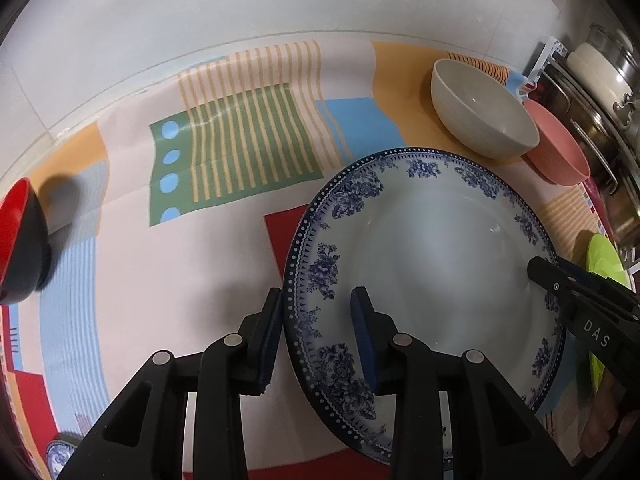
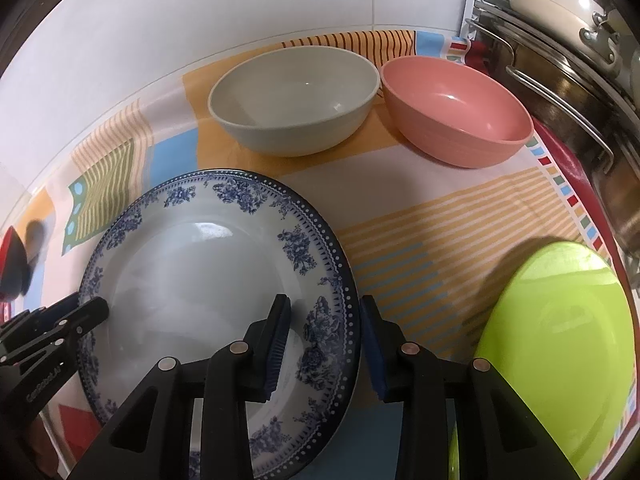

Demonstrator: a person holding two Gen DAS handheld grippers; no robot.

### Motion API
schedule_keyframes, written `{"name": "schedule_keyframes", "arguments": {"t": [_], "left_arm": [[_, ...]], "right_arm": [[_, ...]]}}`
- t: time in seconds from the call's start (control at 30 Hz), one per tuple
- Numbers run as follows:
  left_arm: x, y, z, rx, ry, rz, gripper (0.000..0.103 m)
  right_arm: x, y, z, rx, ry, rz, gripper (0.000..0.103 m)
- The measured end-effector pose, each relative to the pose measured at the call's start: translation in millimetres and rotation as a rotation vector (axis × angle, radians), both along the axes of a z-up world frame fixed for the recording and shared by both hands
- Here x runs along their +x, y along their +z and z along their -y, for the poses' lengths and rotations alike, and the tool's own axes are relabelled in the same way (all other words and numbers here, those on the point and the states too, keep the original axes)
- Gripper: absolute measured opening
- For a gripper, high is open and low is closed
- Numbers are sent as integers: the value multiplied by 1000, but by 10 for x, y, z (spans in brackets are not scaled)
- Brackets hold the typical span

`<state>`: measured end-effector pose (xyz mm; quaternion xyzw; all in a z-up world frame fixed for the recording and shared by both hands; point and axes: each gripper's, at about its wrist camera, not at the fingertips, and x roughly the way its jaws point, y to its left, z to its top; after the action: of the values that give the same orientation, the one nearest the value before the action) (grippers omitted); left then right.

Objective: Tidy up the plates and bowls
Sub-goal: 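Close both grippers on the rim of the second plate, then carry the second plate with both grippers over the first plate and lower it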

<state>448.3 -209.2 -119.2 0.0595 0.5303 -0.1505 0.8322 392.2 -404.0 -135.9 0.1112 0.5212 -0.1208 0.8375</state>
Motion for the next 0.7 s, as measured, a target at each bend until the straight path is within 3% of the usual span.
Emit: {"name": "schedule_keyframes", "arguments": {"t": [0.3, 0.7], "left_arm": [[-266, 284, -280, -21, 44, 50, 34], [-782, 607, -1026, -48, 163, 124, 34]], "right_arm": [[-192, 275, -251, -25, 33, 32, 36], [-480, 675, -841, -44, 134, 103, 36]]}}
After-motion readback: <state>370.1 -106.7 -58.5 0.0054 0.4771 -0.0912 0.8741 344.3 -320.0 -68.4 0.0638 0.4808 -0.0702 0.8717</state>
